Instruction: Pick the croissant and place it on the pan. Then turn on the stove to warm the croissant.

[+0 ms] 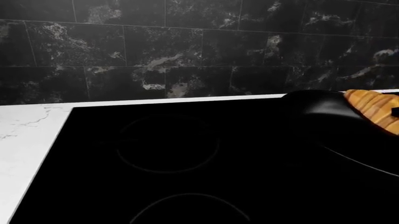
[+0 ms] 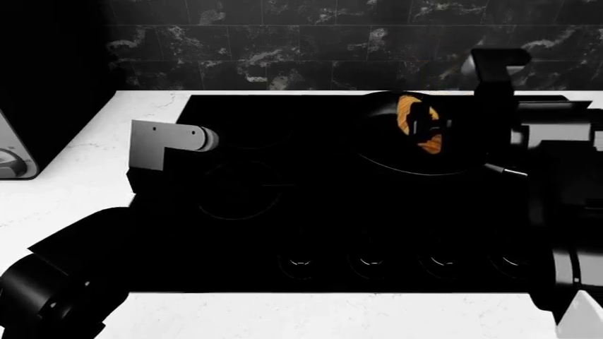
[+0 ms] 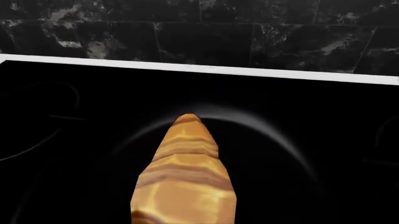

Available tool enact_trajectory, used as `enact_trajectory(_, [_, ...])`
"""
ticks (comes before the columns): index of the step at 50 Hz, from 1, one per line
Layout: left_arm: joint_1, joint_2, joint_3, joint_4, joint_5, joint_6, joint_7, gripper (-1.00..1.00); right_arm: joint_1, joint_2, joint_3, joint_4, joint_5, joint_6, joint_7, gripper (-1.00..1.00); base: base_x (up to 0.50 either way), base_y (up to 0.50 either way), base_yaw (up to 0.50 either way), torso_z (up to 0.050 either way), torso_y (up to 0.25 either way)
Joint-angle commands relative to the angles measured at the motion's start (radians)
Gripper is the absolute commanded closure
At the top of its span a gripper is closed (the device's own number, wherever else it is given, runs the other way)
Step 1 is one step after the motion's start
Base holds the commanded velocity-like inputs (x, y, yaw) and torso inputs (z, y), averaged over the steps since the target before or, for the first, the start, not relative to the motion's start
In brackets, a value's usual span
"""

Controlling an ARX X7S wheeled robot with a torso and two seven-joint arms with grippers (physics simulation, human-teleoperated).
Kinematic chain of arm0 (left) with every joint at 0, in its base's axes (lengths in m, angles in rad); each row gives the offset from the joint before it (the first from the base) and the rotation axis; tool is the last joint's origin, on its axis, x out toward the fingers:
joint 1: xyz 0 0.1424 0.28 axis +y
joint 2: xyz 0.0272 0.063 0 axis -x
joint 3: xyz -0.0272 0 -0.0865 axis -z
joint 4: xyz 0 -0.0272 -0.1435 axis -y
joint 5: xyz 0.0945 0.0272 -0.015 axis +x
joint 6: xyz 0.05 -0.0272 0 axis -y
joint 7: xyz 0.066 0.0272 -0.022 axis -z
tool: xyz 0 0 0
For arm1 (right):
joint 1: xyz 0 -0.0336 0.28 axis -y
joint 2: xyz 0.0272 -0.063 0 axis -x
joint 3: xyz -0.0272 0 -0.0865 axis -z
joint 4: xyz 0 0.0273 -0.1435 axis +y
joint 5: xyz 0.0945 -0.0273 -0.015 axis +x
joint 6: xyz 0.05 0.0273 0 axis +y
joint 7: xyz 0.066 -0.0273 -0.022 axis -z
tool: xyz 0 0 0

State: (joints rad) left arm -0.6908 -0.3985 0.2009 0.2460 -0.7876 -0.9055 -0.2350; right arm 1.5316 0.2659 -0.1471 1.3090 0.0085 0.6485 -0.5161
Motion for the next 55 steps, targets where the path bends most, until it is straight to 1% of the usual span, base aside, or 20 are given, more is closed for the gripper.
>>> enact_trajectory(1, [0.001, -0.001, 0.004, -0.002, -0.001, 0.004, 0.0, -1.0, -0.001, -0.007, 0.0, 0.0, -0.008, 0.01, -0.019, 1.0, 0.0, 0.0, 0.0, 0.0, 0.0])
enact_trajectory(13, [0.002, -0.003, 0.004, -0.003, -0.006, 0.004, -0.003, -1.0, 0.001, -0.009, -0.001, 0.0, -0.009, 0.018, -0.022, 1.0, 0.0, 0.0, 0.0, 0.0, 0.0])
enact_trajectory(14, [0.001, -0.003, 0.005, -0.004, -0.006, 0.003, -0.004, -1.0, 0.003, -0.009, -0.002, 0.0, -0.009, 0.02, -0.019, -1.0, 0.0, 0.0, 0.0, 0.0, 0.0])
enact_trajectory(31, [0.002, -0.005, 0.008, 0.002, -0.014, 0.002, -0.009, -1.0, 0.02, -0.006, 0.005, 0.0, -0.009, 0.003, -0.014, -1.0, 0.0, 0.0, 0.0, 0.0, 0.0])
enact_trajectory(49, [0.017, -0.011, -0.01, 0.056, -0.059, -0.025, -0.032, -1.0, 0.06, -0.013, -0.059, -0.001, -0.023, 0.0, -0.047, -1.0, 0.0, 0.0, 0.0, 0.0, 0.0])
enact_trajectory(55, [0.026, -0.015, -0.026, 0.102, -0.095, -0.043, -0.044, -1.0, 0.071, -0.016, -0.074, -0.001, -0.023, 0.01, -0.055, -1.0, 0.0, 0.0, 0.0, 0.0, 0.0])
